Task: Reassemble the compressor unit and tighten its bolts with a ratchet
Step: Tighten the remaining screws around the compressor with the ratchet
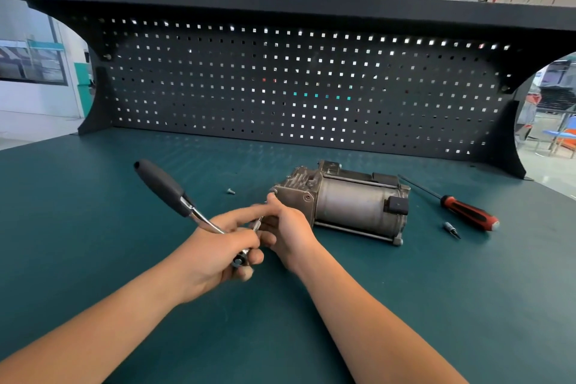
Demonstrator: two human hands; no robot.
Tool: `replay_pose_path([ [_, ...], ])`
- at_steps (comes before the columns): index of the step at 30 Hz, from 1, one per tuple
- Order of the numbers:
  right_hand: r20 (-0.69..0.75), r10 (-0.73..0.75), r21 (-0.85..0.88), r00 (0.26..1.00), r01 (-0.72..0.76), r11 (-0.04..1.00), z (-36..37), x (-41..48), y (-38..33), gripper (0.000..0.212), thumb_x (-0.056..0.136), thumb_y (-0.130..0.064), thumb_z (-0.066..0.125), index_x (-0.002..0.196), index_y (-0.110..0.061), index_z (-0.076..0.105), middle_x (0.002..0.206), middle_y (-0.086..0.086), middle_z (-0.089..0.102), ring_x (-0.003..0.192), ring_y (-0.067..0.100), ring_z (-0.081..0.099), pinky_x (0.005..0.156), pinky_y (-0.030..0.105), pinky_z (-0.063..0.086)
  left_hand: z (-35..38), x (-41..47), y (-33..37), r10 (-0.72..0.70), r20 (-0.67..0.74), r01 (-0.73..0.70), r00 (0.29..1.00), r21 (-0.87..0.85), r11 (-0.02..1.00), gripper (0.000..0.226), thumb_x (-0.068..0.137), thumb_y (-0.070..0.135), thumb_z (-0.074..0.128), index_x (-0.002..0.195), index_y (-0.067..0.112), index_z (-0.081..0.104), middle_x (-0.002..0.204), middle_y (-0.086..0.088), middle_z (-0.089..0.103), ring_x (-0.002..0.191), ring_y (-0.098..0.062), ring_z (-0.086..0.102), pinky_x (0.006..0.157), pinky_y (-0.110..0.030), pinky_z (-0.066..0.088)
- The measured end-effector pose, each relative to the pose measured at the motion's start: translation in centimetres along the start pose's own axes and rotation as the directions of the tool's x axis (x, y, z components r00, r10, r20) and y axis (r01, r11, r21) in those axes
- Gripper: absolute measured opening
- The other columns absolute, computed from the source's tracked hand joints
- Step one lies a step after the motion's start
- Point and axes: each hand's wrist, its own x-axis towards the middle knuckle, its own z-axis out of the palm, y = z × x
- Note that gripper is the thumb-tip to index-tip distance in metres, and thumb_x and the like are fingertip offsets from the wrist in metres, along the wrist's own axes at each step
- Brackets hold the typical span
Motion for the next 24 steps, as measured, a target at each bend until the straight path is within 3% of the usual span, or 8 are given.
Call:
replay_pose_path([
  [6,0.005,-0.041,-0.138,0.999,0.041,0.990,0.0,0.0,0.5,0.045,0.097,-0.041,0.039,0.075,-0.010,0.062,0.057,0.000,0.063,0.047,0.011,0.055,0.060,0.026,0.044,-1.8,0.3,1.4,-0.063,0.041,0.061,0.997,0.057,0.997,0.043,0.086,-0.010,0.041,0.079,0.014,0.076,0.066,-0.005,0.065,0.041,-0.008,0.049,0.037,-0.017,0.038],
  [8,-0.026,-0.068,-0.208,0.997,0.061,0.976,0.2,0.2,0.8,0.048,0.098,-0.041,0.036,0.072,-0.010,0.063,0.059,0.001,0.065,0.049,0.009,0.057,0.057,0.021,0.044,-4.3,0.8,2.5,-0.128,0.069,0.134,0.989,-0.096,0.986,0.038,0.082,-0.009,0.043,0.075,0.011,0.076,0.066,-0.009,0.065,0.035,-0.007,0.044,0.034,-0.014,0.036],
  [10,-0.043,-0.112,-0.321,0.993,0.092,0.943,0.6,0.2,1.1,0.041,0.097,-0.035,0.042,0.070,-0.010,0.062,0.064,0.004,0.065,0.050,0.009,0.054,0.053,0.018,0.043,-7.2,1.1,3.7,-0.127,0.112,0.157,0.986,-0.325,0.932,0.018,0.059,-0.004,0.066,0.071,0.009,0.074,0.066,-0.009,0.064,0.030,-0.003,0.037,0.029,-0.011,0.033],
  [13,0.014,-0.315,-0.769,0.949,0.211,0.603,1.7,1.1,2.2,0.027,0.091,-0.027,0.052,0.081,-0.006,0.066,0.081,0.009,0.068,0.071,0.017,0.058,0.065,0.023,0.041,-11.1,2.3,4.6,0.000,0.056,0.030,0.998,-0.545,0.838,0.053,0.016,-0.002,0.081,0.067,0.010,0.072,0.066,-0.005,0.063,0.029,-0.003,0.038,0.029,-0.010,0.033],
  [15,0.086,-0.394,-0.912,0.915,0.231,0.339,3.1,2.4,2.8,0.026,0.091,-0.028,0.051,0.092,-0.006,0.065,0.095,0.010,0.068,0.088,0.025,0.060,0.070,0.027,0.040,-12.3,3.8,4.6,0.030,-0.100,-0.083,0.995,-0.595,0.799,0.043,0.028,0.002,0.074,0.070,0.012,0.068,0.069,-0.003,0.062,0.032,0.000,0.040,0.034,-0.008,0.037],
  [17,0.102,-0.410,-0.972,0.906,0.178,0.151,4.6,4.4,3.1,0.030,0.094,-0.029,0.046,0.104,-0.005,0.060,0.107,0.014,0.063,0.099,0.033,0.057,0.075,0.033,0.041,-12.7,5.2,3.7,-0.012,-0.259,-0.150,0.966,-0.596,0.789,0.019,0.060,0.000,0.056,0.075,0.012,0.059,0.075,-0.004,0.058,0.033,0.001,0.042,0.038,-0.007,0.039],
  [19,0.055,-0.417,-0.993,0.907,0.094,0.072,5.5,6.7,2.9,0.032,0.097,-0.028,0.042,0.111,-0.004,0.056,0.112,0.015,0.060,0.103,0.035,0.056,0.077,0.035,0.042,-13.2,6.5,1.9,-0.082,-0.308,-0.130,0.948,-0.609,0.783,0.022,0.082,0.001,0.036,0.074,0.011,0.054,0.075,-0.006,0.058,0.033,0.001,0.044,0.037,-0.008,0.040],
  [24,0.004,-0.388,-0.996,0.922,-0.030,-0.083,6.3,11.9,2.5,0.038,0.099,-0.032,0.036,0.114,-0.001,0.053,0.119,0.016,0.057,0.108,0.034,0.056,0.075,0.033,0.041,-14.3,7.0,0.2,-0.153,-0.317,-0.083,0.936,-0.622,0.779,0.026,0.086,0.006,0.034,0.071,0.009,0.055,0.053,-0.004,0.063,0.031,-0.003,0.047,0.034,-0.011,0.041],
])
